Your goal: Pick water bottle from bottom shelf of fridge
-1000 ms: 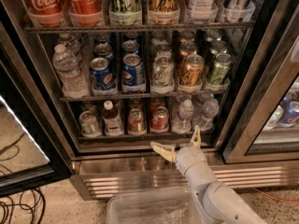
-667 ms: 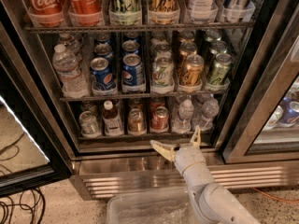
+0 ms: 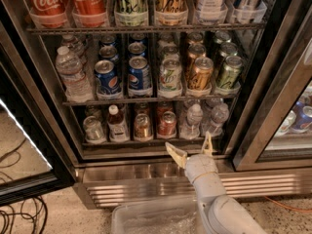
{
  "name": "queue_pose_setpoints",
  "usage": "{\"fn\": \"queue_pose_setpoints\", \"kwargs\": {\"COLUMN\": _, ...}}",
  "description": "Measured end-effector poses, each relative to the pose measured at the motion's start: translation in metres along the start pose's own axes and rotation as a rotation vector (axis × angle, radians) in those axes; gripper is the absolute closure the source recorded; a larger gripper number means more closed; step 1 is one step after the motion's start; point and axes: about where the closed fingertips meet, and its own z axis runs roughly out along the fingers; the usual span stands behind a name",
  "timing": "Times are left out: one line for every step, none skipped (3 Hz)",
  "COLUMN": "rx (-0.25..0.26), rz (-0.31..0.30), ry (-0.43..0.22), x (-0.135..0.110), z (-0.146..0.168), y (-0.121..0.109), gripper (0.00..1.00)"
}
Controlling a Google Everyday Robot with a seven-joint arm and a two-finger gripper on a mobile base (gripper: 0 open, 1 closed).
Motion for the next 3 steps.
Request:
{"fn": "queue_pose_setpoints", "kwargs": {"rx": 0.022, "rz": -0.013, "ry": 0.010, "x": 0.002, "z": -0.006, "y": -0.009, "gripper": 0.27}}
{"fn": "queue_pose_setpoints", "kwargs": {"rx": 0.022, "rz": -0.013, "ry": 0.010, "x": 0.002, "z": -0.006, "y": -0.009, "gripper": 0.34}}
{"fn": "queue_pose_setpoints", "kwargs": {"rx": 0.058, "rz": -0.014, "ry": 0.030, "x": 0.005, "z": 0.001, "y": -0.022, "gripper": 0.39}}
